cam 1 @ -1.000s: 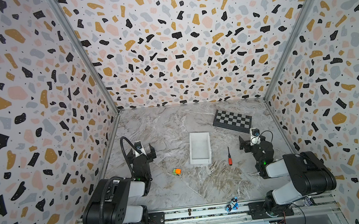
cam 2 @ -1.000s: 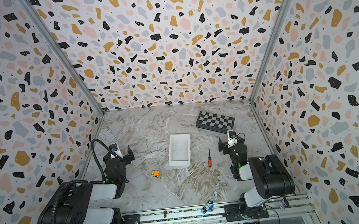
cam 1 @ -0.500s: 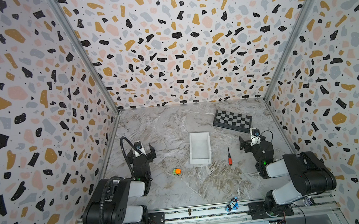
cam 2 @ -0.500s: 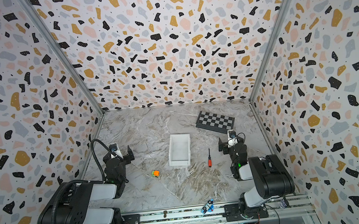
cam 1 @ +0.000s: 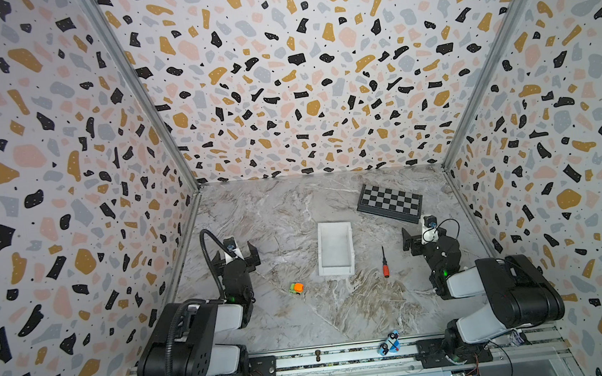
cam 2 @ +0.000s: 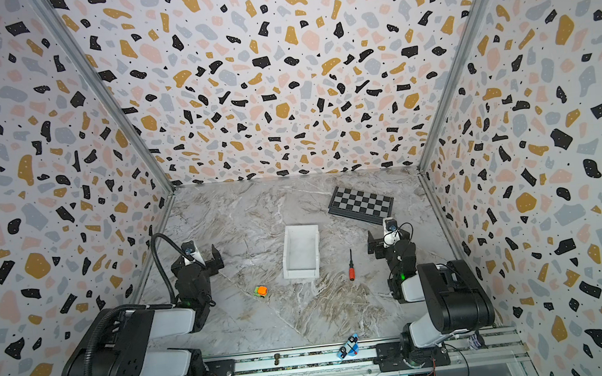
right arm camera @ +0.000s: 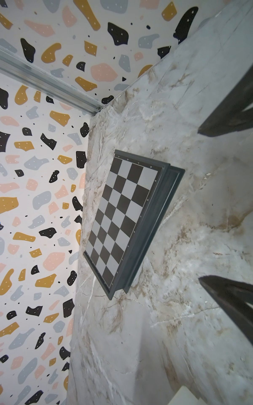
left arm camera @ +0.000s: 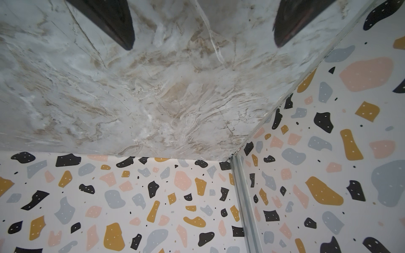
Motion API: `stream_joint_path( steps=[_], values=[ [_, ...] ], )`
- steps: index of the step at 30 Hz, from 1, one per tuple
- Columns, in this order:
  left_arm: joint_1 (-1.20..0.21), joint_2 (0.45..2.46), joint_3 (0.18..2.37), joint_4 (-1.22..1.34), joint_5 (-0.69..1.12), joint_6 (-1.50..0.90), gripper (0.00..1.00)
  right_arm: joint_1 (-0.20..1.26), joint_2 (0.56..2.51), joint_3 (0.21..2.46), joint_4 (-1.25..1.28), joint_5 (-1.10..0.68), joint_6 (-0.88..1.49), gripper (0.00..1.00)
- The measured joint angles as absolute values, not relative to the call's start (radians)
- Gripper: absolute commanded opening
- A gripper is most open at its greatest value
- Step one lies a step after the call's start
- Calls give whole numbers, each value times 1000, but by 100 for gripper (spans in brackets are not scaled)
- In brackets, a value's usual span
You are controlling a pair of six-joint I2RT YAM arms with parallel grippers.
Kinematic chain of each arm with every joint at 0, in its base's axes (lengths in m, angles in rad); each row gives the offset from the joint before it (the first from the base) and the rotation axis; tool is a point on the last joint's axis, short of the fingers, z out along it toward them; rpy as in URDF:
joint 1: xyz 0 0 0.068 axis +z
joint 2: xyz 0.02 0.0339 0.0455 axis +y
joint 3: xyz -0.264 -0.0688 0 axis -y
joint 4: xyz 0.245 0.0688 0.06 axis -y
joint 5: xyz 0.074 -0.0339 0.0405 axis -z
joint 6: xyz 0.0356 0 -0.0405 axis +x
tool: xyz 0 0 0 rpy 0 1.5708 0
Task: Put the screwdriver in the bin
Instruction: Pick up the screwdriver from the center of the table.
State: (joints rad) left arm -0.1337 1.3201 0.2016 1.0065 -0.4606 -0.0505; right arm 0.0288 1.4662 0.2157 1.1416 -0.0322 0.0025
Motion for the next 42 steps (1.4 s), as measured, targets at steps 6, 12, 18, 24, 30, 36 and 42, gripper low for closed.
stream_joint_path(
  steps=[6,12,18,24,30,36,42],
  values=[
    [-134,1064,432,671,-520,-167,100,-6,1259,390,786,-55,88,99],
    [-156,958,674,364,-471,-419,100,83,1163,732,263,-47,212,99],
    [-299,1014,699,175,-445,-530,100,363,1134,743,-74,41,386,99],
    [-316,1069,699,113,-425,-589,100,483,1190,714,-254,112,550,91],
    [-317,1074,700,112,-423,-611,100,533,1269,703,-311,125,638,81],
    [-317,1074,700,112,-424,-614,100,580,1340,694,-318,125,681,68],
    [-317,1074,700,112,-424,-614,100,591,1401,689,-314,125,703,55]
  ],
)
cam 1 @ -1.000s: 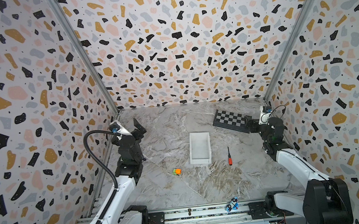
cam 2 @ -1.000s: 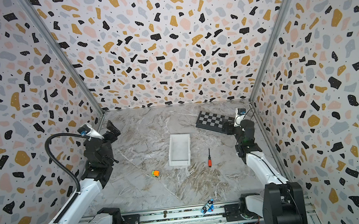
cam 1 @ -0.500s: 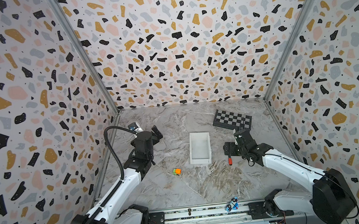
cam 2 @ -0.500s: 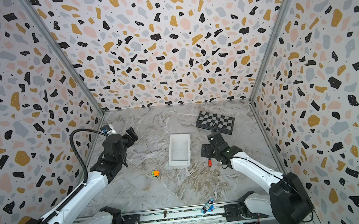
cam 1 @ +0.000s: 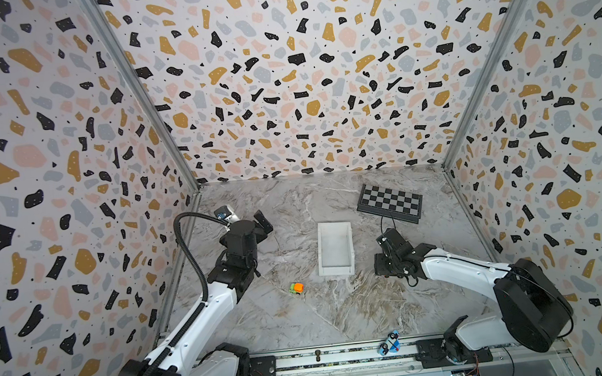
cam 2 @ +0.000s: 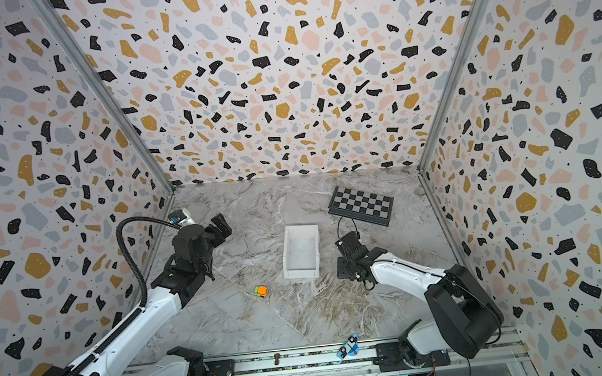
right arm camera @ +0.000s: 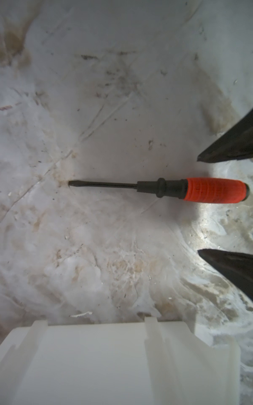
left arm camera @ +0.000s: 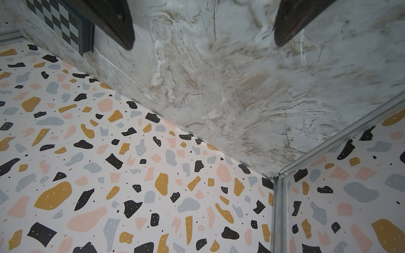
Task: Put the screwdriver in the bin
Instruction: Pick up the screwdriver from the center of the table.
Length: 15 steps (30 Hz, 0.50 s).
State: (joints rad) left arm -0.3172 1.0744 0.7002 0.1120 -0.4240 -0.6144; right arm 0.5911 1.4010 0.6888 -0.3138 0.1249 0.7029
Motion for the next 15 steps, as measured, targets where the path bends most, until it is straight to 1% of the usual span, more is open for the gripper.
stream_joint_path(
  steps=[4,7,10,15],
  values=[
    [-317,1074,700,112,-424,-615,100,591,1420,679,-308,125,715,44],
    [-317,1074,700,112,-424,-614,100,591,1427,670,-302,125,720,41],
    [-317,1074,700,112,-424,-614,100,591,1435,670,-298,125,722,35],
    [-317,1076,700,112,-424,-614,100,591,1438,670,-288,126,723,32]
  ],
)
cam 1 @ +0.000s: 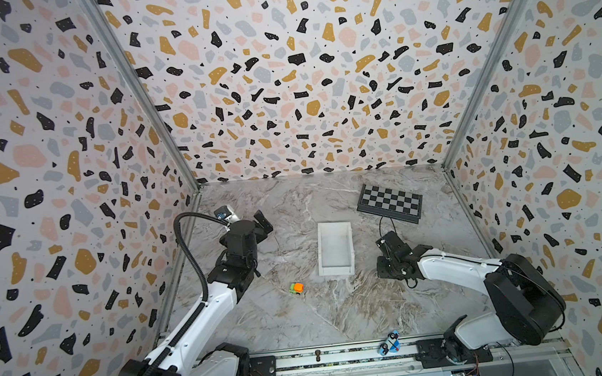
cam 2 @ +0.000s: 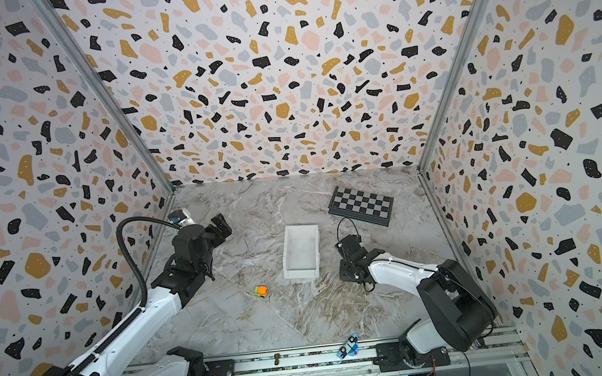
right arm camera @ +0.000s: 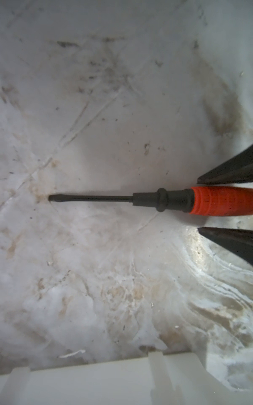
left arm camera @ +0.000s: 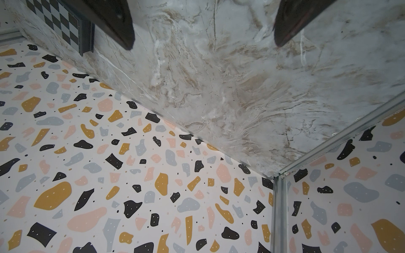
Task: Put the screwdriver in the bin
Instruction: Pick up the screwdriver from the center of the table.
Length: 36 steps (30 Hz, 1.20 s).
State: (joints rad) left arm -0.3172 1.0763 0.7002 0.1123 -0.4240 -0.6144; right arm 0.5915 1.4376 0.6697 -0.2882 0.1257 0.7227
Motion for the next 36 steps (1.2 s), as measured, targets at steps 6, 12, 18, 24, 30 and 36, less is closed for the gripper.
stream_joint_path(
  steps=[6,12,18,24,30,36],
  values=[
    [-317,1078,700,112,-427,-614,100,591,1451,670,-278,135,722,32],
    [-317,1078,700,112,-433,-614,100,594,1452,672,-279,157,726,36],
    [-317,1077,700,113,-441,-614,100,603,1459,673,-285,192,736,35],
    [-317,1077,700,113,-451,-614,100,612,1467,677,-292,221,742,28],
    [-317,1077,698,113,-453,-614,100,620,1472,680,-295,237,746,28],
    [-317,1077,696,114,-455,-613,100,621,1478,690,-308,238,746,24]
  ],
)
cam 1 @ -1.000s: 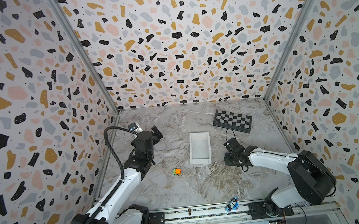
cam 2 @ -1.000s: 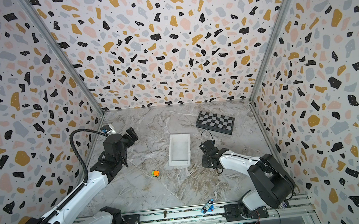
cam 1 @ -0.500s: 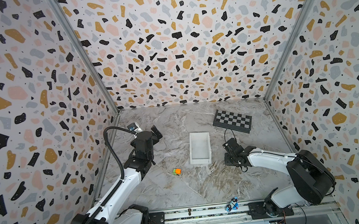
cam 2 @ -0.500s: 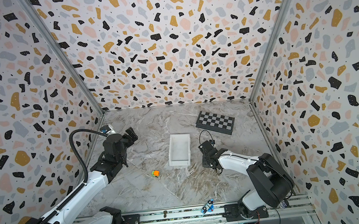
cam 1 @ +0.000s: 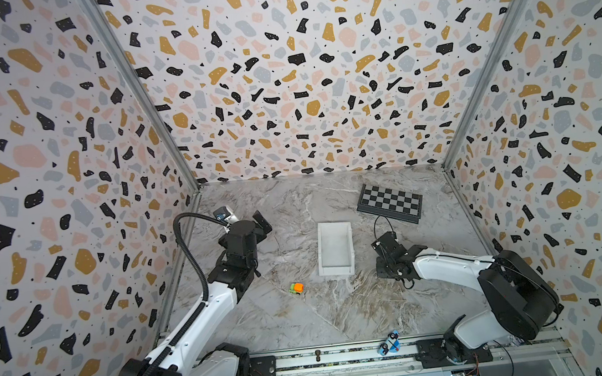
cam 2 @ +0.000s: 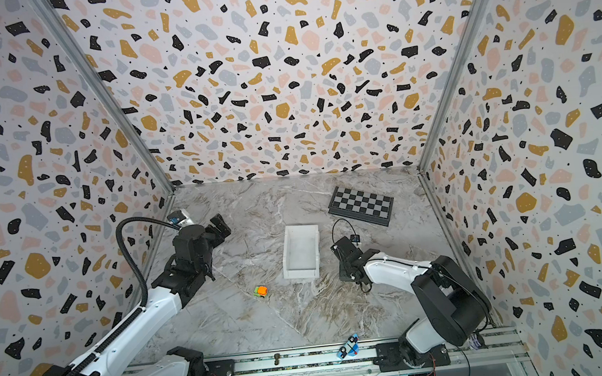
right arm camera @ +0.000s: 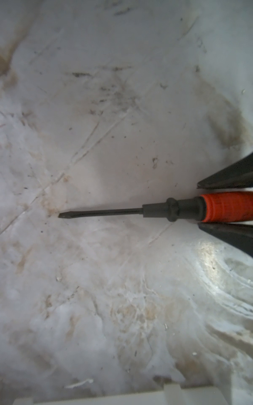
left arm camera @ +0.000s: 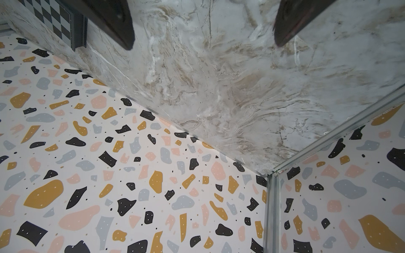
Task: Put the screwdriver in the bin
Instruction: Pick up the screwdriver from the center of the table.
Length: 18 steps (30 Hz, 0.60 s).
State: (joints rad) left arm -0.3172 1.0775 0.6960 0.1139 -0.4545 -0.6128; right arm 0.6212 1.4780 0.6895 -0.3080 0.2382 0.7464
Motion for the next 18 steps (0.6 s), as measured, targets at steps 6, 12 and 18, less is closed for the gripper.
stream_joint_path(
  steps=[6,12,18],
  values=[
    [-317,1077,696,114,-456,-606,100,621,1478,691,-313,237,739,22],
    [-317,1077,696,114,-459,-599,100,621,1478,706,-345,229,732,20],
    [-317,1076,696,114,-467,-591,100,621,1457,763,-406,229,713,16]
  ],
)
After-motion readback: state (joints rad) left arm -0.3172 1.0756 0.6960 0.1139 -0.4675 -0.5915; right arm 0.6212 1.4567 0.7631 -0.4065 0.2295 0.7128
